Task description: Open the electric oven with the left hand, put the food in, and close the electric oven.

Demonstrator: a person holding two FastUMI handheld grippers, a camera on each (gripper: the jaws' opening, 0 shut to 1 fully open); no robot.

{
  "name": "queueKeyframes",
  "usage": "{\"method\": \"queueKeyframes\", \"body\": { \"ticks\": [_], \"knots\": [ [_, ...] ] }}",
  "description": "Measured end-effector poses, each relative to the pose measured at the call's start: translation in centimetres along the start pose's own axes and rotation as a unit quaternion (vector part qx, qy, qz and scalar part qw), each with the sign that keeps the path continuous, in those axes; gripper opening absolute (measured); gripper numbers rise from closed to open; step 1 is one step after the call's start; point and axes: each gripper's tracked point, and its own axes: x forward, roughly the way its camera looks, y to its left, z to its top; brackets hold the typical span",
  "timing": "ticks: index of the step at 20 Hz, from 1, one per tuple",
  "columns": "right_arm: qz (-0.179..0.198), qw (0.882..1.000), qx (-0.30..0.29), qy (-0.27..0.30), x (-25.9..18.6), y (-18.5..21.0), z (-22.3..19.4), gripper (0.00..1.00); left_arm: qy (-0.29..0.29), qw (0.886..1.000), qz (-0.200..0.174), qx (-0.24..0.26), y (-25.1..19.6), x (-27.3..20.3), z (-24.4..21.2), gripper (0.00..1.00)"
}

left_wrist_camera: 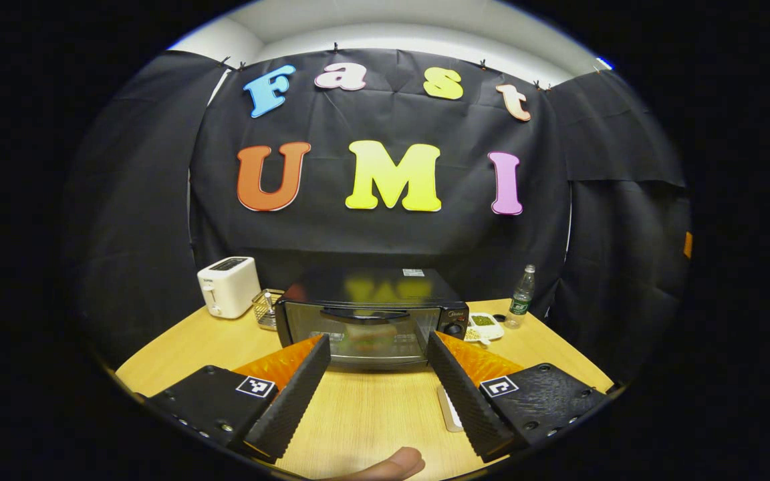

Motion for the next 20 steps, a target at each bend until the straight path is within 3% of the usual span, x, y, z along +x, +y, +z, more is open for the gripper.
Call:
{"method": "queueKeyframes", "body": {
  "ticks": [5,8,14,20],
  "knots": [
    [0.025,1.0,0.006,-0.007,-2.5,2.2,0.8,0.99,-0.07,0.997,0.012,0.028,-0.3,-7.0,4.6,0.96],
    [0.035,0.999,0.0,-0.022,-3.8,3.1,1.5,0.99,-0.095,0.995,0.009,0.017,-0.8,-10.7,6.1,0.96],
    [0.057,0.998,-0.007,-0.037,-5.6,4.8,0.9,0.98,-0.121,0.992,-0.001,0.028,-1.9,-15.4,4.8,0.95],
    [0.085,0.996,-0.018,-0.02,-6.2,7.0,-1.3,0.99,-0.125,0.992,0.007,0.022,-1.1,-16.6,3.2,0.95]
  ]
}}
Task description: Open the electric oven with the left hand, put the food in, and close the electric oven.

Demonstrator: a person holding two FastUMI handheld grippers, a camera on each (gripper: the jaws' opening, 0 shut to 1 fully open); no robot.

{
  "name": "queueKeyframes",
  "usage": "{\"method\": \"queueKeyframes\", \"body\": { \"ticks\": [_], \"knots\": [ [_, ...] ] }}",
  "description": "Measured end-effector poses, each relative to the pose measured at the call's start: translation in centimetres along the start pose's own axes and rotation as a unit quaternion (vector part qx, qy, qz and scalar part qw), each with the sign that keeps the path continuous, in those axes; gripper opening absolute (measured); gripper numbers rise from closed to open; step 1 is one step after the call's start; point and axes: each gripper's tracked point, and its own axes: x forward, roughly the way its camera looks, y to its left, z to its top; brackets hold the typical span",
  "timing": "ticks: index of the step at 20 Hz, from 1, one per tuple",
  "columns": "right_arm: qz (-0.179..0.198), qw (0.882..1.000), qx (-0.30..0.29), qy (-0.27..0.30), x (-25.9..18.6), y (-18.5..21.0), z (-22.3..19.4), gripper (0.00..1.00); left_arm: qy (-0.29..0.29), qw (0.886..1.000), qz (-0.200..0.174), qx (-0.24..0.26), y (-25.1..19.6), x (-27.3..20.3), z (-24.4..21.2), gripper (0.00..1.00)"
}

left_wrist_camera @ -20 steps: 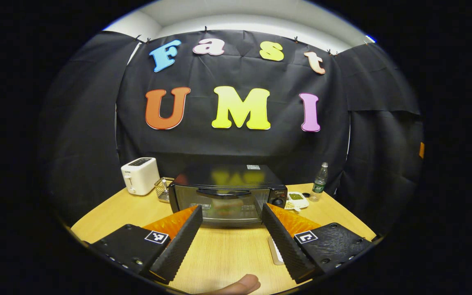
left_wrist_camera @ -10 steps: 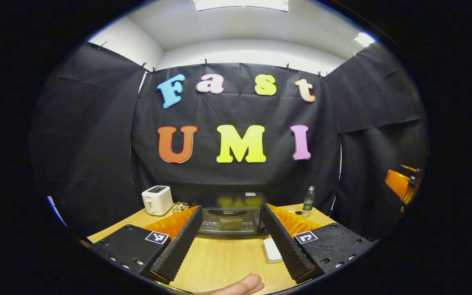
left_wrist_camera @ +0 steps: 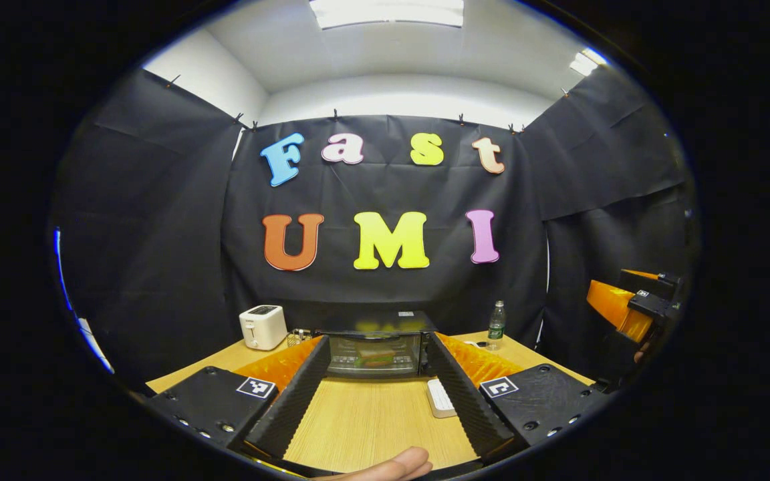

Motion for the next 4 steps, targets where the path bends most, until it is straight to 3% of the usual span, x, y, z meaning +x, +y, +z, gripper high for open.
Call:
{"method": "queueKeyframes", "body": {
  "ticks": [4],
  "knots": [
    [0.001,1.0,-0.004,-0.002,-0.17,0.16,0.31,0.99,-0.001,1.0,0.009,0.003,0.96,-0.41,0.04,0.95]
  ]
}}
